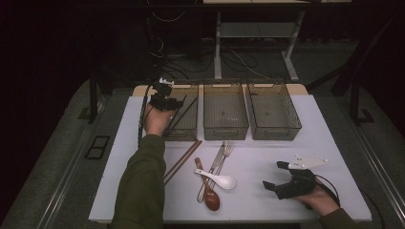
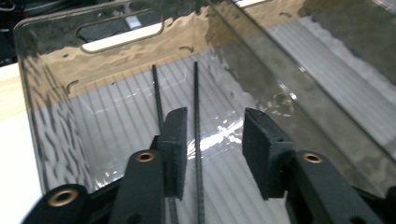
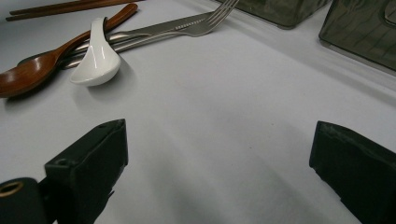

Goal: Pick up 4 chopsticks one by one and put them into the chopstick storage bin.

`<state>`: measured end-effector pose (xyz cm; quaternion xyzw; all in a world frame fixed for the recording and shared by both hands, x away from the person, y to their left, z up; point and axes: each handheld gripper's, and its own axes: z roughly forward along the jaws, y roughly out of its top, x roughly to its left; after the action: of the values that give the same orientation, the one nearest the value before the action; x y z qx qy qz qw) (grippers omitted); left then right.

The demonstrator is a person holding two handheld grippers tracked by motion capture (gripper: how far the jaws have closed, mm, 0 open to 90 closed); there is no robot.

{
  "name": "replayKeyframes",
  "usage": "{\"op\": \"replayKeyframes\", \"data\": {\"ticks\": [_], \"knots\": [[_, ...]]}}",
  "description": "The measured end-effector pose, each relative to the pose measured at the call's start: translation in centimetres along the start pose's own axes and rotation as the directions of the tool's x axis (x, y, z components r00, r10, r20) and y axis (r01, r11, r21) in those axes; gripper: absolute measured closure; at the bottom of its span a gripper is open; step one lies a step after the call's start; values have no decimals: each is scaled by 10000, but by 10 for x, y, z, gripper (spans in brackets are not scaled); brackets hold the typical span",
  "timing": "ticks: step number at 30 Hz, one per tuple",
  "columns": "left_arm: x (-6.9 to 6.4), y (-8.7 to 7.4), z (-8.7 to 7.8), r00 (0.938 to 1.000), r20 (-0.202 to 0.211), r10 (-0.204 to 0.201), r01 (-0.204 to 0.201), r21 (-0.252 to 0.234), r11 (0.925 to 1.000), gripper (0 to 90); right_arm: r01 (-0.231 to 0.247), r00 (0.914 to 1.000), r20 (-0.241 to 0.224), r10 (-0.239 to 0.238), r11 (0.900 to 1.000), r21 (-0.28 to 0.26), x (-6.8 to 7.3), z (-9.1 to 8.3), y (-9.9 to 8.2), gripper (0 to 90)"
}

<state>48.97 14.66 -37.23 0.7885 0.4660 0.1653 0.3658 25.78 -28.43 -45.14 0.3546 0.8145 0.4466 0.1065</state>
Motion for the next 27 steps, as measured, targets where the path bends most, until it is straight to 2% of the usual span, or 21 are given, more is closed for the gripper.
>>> {"op": "replayKeyframes", "data": {"ticks": [4, 6, 9, 11, 14, 19, 20, 21, 22, 23, 27], "knots": [[-4, 2, -4, 9994, 287, 165, -163, -89, 9998, 526, -19, 10000, 18, 19, 10000, 16, 0, 0, 0, 43], [-8, 3, -7, 9983, 404, 410, -404, -162, 9991, 501, 7, 10000, 6, -7, 10000, -4, 0, 0, 0, 42], [-14, 4, -11, 9946, 673, 794, -792, -66, 9968, 460, -16, 10000, 27, 16, 10000, 16, 0, 0, 0, 42], [-20, 3, -12, 9915, 986, 853, -840, -168, 9963, 432, -21, 10000, 33, 21, 10000, 18, -1, 0, 0, 43], [-28, 1, -16, 9847, 1222, 1244, -1218, -285, 9921, 409, 3, 10000, 13, -3, 10000, -5, -1, 0, 0, 43], [-45, 1, -23, 9744, 1670, 1504, -1422, -603, 9880, 379, -28, 10000, 1, 28, 10000, -25, -1, -1, 0, 42], [-48, 1, -25, 9704, 1766, 1645, -1544, -695, 9856, 376, -32, 10000, -1, 32, 10000, -39, -1, -1, 0, 42], [-53, 0, -27, 9691, 1828, 1655, -1540, -757, 9852, 372, -28, 10000, 12, 28, 10000, -37, -1, -1, 0, 42], [-55, 0, -29, 9633, 1900, 1898, -1765, -844, 9807, 371, 3, 10000, 28, -3, 10000, -54, -1, -2, -1, 42], [-59, -1, -32, 9604, 1938, 2003, -1868, -862, 9786, 369, 12, 10000, 14, -12, 10000, -76, -1, -4, -1, 42], [-72, -7, -39, 9525, 2155, 2151, -1965, -1047, 9749, 353, -111, 9999, -2, 111, 9998, -182, -3, -7, -3, 42]]}}
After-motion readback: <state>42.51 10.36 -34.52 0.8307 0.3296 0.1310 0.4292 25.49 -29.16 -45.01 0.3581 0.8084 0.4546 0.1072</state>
